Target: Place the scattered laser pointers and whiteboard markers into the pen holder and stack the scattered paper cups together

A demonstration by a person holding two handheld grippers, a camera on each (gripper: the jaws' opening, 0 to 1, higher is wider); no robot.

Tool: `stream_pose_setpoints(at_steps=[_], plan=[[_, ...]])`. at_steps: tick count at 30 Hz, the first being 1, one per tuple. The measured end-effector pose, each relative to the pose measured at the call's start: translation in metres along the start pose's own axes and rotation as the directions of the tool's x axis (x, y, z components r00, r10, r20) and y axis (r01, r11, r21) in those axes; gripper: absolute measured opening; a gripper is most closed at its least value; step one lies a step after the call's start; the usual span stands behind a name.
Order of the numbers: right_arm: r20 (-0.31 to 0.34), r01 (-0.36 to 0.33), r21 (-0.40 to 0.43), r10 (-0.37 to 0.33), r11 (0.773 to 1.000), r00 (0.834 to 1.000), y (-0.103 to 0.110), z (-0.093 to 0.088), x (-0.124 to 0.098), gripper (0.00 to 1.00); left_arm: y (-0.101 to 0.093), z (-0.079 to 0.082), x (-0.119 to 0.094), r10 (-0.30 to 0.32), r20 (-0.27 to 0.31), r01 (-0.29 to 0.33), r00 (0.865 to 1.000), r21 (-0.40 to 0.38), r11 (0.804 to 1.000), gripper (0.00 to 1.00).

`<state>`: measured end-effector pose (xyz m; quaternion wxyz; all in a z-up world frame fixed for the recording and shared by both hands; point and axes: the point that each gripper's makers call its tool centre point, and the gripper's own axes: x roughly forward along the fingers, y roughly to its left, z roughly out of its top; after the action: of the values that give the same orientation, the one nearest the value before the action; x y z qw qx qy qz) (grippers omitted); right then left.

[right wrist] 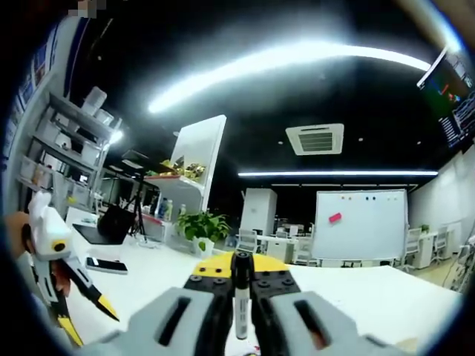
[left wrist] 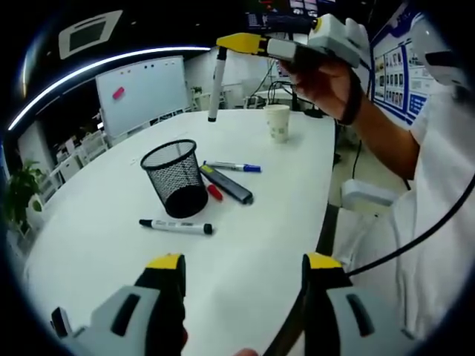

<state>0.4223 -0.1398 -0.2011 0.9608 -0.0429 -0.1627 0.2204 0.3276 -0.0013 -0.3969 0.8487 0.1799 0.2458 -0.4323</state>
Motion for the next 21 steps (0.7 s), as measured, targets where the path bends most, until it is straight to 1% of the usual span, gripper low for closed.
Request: stream_pose_setpoints(at_steps=[10,18,21], plan=[[0.006,-0.024,0.014,0.024,1.000,1.000,0.007,-0.001,0.010,0.08,0.002,0.000,0.000,0.001,0.001,-0.001,1.000,0.000,1.000,0.64],[0.011,-0.048,0.080,0.048,0.996,0.999,0.012,-0.003,0.017,0.08,0.001,0.000,0.000,-0.001,-0.001,0.001,1.000,0.000,1.000,0.64],[0.025,-0.065,0.106,0.063,0.992,0.998,0.015,-0.002,0.019,0.08,0.002,0.000,0.000,-0.002,0.002,0.002,1.000,-0.002,1.000,0.64]])
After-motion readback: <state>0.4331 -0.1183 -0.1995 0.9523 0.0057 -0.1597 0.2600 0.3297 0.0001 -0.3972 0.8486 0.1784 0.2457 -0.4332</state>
